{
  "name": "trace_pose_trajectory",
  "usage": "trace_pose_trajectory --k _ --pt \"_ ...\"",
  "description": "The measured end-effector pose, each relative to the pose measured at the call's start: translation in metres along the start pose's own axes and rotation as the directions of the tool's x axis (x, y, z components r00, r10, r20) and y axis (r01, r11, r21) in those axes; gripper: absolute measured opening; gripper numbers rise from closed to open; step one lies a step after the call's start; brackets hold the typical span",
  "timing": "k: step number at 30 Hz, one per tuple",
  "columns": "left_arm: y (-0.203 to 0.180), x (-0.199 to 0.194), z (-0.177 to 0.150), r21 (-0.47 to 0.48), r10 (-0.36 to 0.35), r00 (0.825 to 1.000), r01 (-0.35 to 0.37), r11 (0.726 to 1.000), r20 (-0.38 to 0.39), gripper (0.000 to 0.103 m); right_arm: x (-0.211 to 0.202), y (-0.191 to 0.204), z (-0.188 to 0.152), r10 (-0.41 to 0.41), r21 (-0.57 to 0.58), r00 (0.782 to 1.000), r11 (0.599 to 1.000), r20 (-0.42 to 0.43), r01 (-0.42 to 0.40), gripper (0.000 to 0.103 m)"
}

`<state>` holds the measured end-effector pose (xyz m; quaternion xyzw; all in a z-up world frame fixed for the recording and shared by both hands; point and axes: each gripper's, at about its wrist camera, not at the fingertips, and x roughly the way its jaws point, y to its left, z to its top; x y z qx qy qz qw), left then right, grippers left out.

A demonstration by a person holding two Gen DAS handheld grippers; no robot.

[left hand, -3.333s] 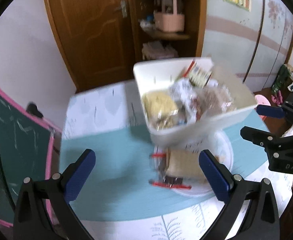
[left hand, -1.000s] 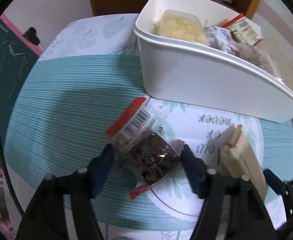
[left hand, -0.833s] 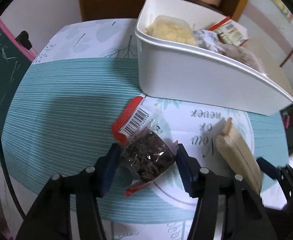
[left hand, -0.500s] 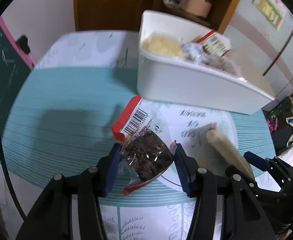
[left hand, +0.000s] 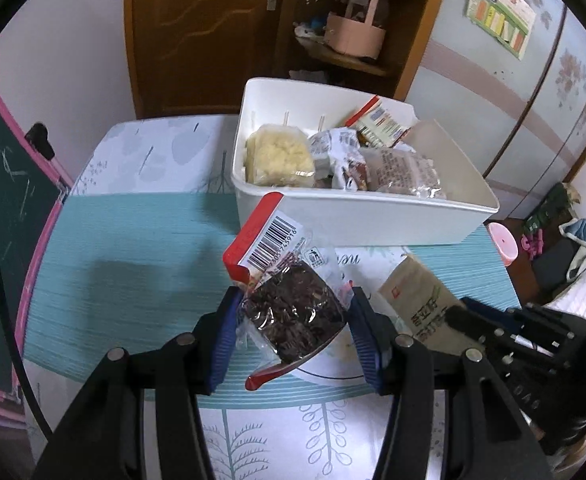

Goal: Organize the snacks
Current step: 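Carry both snacks over the white tray and open both tools to drop them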

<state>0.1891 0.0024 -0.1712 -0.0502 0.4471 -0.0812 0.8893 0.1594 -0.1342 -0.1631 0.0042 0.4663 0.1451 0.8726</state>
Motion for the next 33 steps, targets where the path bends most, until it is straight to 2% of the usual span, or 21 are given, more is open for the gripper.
trace_pose_trajectory --k 6,10,15,19,23,26,33 --pt "-0.016 -0.023 0.025 0.083 0.009 0.999 -0.012 0.996 0.045 0.051 -0.035 0.004 0.03 -0.003 -0.033 0.997 0.999 0.079 0.006 0.012" --pt "-0.033 -0.042 0.056 0.168 0.014 0.996 -0.03 0.985 0.093 0.051 -0.064 0.008 0.059 -0.018 -0.08 0.99 0.996 0.141 0.029 0.012" --pt "-0.05 -0.065 0.099 0.239 0.022 0.986 -0.061 0.969 0.165 0.052 -0.109 0.012 0.107 -0.046 -0.115 0.964 0.99 0.263 0.078 0.012" --pt "-0.065 -0.081 0.132 0.282 0.051 0.967 -0.123 0.952 0.249 0.052 -0.133 0.015 0.141 -0.077 -0.123 0.936 0.984 0.343 0.126 0.012" --pt "-0.075 -0.086 0.157 0.289 0.059 0.954 -0.147 0.946 0.292 0.052 -0.146 0.018 0.173 -0.111 -0.114 0.912 0.979 0.395 0.168 0.012" --pt "-0.078 -0.083 0.173 0.277 0.075 0.947 -0.167 0.946 0.313 0.052 -0.145 0.017 0.192 -0.136 -0.1 0.903 0.976 0.409 0.193 0.012" --pt "-0.068 -0.049 0.204 0.203 0.093 0.958 -0.151 0.967 0.27 0.054 -0.122 0.002 0.225 -0.19 -0.053 0.901 0.972 0.389 0.228 0.012"
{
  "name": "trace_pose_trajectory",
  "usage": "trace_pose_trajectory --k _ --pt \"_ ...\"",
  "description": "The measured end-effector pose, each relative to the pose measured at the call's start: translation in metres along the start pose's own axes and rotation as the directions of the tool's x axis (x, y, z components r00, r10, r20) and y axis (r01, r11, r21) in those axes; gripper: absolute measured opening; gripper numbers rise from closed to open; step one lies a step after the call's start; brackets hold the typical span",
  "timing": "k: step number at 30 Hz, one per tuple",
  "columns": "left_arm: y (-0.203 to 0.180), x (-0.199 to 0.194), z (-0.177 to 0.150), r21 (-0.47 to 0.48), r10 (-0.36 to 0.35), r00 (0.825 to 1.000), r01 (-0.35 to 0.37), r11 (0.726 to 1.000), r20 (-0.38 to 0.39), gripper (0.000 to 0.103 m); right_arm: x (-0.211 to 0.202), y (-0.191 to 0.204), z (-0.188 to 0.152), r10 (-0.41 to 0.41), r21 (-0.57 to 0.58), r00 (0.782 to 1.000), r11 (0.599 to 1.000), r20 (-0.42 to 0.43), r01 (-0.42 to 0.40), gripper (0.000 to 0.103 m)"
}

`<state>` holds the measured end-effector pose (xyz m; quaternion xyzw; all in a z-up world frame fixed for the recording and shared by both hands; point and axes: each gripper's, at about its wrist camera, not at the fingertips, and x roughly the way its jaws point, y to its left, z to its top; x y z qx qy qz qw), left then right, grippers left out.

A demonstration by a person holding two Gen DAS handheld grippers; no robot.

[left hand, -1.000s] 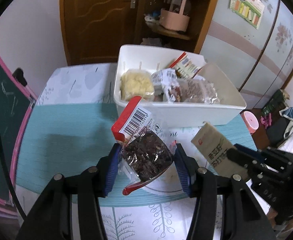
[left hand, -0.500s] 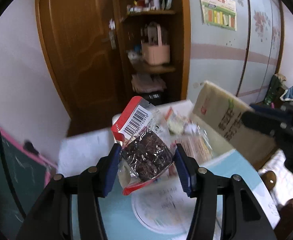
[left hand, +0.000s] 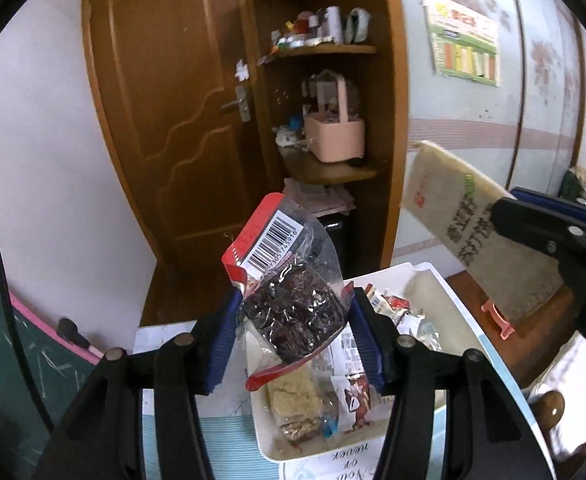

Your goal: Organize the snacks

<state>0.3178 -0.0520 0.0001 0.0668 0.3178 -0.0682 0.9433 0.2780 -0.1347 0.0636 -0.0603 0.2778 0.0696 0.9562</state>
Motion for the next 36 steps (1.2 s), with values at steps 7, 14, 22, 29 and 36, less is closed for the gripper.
trace_pose_trajectory --k 7,14,22,29,36 --pt "0.011 0.053 -0.005 -0.079 -0.031 0.994 0.023 0.997 -0.104 0.1 0.043 -0.013 -0.004 0.018 0.068 0.995 0.998 -0.098 -0.012 0.023" --pt "0.009 0.062 -0.02 -0.069 -0.042 0.99 0.033 0.997 -0.138 0.103 0.044 -0.007 -0.023 -0.016 0.069 0.994 0.997 -0.109 0.023 0.053" --pt "0.012 0.021 -0.035 -0.08 0.005 0.993 -0.015 0.997 -0.121 0.103 0.03 -0.008 -0.041 -0.009 0.128 0.989 0.991 -0.145 0.028 0.053" --pt "0.015 -0.034 -0.049 -0.1 0.034 0.991 -0.047 0.994 -0.131 0.103 -0.016 -0.002 -0.054 -0.004 0.177 0.991 0.984 -0.134 0.028 0.053" --pt "0.013 -0.106 -0.078 -0.106 0.044 0.991 -0.057 0.993 -0.127 0.103 -0.074 0.011 -0.075 0.004 0.216 0.99 0.976 -0.143 0.027 0.063"
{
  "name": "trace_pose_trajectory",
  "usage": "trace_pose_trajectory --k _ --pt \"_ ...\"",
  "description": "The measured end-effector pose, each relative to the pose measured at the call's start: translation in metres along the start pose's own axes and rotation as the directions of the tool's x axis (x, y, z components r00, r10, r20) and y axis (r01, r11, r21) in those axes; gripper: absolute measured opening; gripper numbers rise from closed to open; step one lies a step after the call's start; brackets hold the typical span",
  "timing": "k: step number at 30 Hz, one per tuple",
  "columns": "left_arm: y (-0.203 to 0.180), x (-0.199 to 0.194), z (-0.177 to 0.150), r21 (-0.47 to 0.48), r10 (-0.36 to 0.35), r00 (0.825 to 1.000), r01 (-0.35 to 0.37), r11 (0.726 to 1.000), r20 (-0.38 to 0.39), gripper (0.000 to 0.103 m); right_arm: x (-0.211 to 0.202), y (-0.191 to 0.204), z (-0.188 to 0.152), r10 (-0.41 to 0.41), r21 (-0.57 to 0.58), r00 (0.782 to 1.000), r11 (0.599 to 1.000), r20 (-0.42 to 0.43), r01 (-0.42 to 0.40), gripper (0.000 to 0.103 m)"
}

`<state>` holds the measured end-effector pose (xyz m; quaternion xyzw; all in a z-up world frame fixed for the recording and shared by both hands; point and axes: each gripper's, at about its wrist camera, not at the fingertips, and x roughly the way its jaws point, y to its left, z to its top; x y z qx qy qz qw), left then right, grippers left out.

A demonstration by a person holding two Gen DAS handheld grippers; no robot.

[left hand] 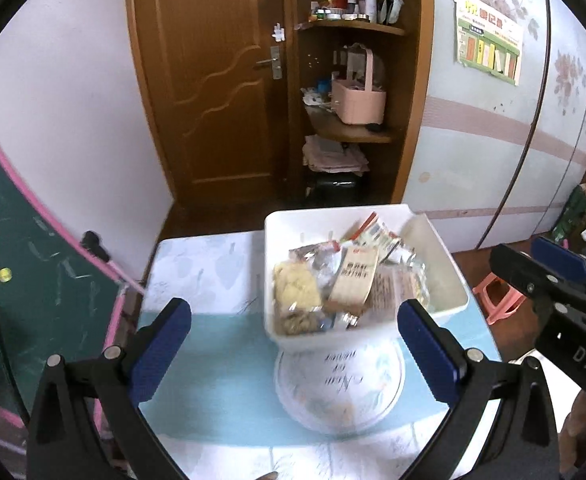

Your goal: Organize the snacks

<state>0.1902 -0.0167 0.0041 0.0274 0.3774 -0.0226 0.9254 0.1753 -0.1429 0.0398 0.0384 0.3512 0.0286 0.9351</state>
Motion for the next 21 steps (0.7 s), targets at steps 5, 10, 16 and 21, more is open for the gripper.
trace_pose_trajectory --k 5,10,16,21 --pt "0.002 -0.04 -0.032 0.001 0.013 1.0 -0.013 1.0 -0.006 0.103 -0.034 0.005 -0.031 0.013 0.025 1.0 1.0 -0.017 -0.013 0.066" --pt "0.01 -0.074 -0.07 -0.037 0.007 1.0 -0.008 0.999 -0.027 0.103 -0.067 0.016 -0.069 0.017 0.005 0.999 1.0 -0.029 -0.017 0.066" --pt "0.02 -0.102 -0.112 -0.086 0.047 0.996 -0.053 0.995 -0.074 0.103 -0.101 0.029 -0.112 0.008 0.014 0.999 1.0 -0.043 -0.007 0.068" --pt "0.026 -0.119 -0.14 -0.091 0.061 0.994 -0.069 0.993 -0.086 0.103 -0.117 0.035 -0.136 -0.026 0.006 0.998 1.0 -0.061 0.027 0.078"
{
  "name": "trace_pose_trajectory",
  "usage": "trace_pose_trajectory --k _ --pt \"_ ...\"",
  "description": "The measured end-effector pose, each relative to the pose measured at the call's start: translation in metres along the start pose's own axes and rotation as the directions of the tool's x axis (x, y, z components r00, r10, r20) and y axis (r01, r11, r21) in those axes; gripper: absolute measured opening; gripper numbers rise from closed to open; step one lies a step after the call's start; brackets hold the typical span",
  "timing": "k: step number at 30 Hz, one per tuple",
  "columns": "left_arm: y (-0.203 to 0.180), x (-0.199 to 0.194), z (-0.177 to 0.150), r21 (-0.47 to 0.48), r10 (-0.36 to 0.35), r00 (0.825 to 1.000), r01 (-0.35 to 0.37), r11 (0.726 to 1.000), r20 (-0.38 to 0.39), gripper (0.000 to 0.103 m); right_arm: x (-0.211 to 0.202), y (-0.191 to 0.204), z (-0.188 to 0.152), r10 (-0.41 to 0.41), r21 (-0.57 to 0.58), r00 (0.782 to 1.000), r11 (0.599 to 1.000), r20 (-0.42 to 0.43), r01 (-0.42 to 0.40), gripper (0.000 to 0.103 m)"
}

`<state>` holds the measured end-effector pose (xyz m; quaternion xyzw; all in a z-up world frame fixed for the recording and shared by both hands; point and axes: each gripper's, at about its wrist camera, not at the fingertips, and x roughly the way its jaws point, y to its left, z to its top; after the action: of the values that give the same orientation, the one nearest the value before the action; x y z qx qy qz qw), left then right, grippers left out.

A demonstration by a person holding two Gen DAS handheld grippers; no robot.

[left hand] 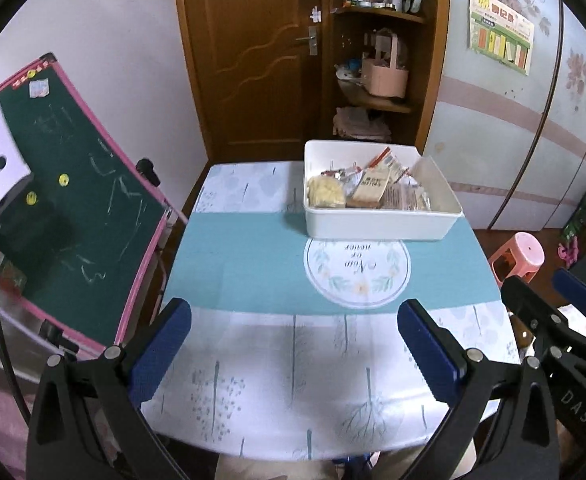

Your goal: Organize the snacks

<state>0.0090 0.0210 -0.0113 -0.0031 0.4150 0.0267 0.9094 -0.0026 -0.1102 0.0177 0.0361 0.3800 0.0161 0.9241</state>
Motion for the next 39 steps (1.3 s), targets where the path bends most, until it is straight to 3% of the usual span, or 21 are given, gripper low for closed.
trace_pose_trajectory --k 5,13,17,39 --pt "0.005 -0.004 -0.015 -0.02 0.001 1.0 -0.001 1.0 -0.016 0.103 0.001 -0.003 -0.017 0.015 0.028 0.998 1.0 -0.053 -0.014 0.082" --pt "-0.005 -0.008 -0.029 -0.001 0.025 1.0 -0.025 1.0 0.007 0.103 0.001 -0.004 -0.04 -0.051 0.032 0.996 0.998 -0.071 0.053 0.082" --pt "-0.004 -0.005 -0.031 -0.013 0.019 1.0 -0.019 1.0 -0.009 0.103 -0.001 -0.013 -0.042 -0.05 0.077 0.997 0.995 -0.064 0.055 0.082" --pt "-0.004 -0.002 -0.036 -0.038 0.048 0.999 -0.047 0.998 0.005 0.103 0.006 -0.004 -0.045 -0.036 0.046 0.995 0.998 -0.095 0.04 0.082"
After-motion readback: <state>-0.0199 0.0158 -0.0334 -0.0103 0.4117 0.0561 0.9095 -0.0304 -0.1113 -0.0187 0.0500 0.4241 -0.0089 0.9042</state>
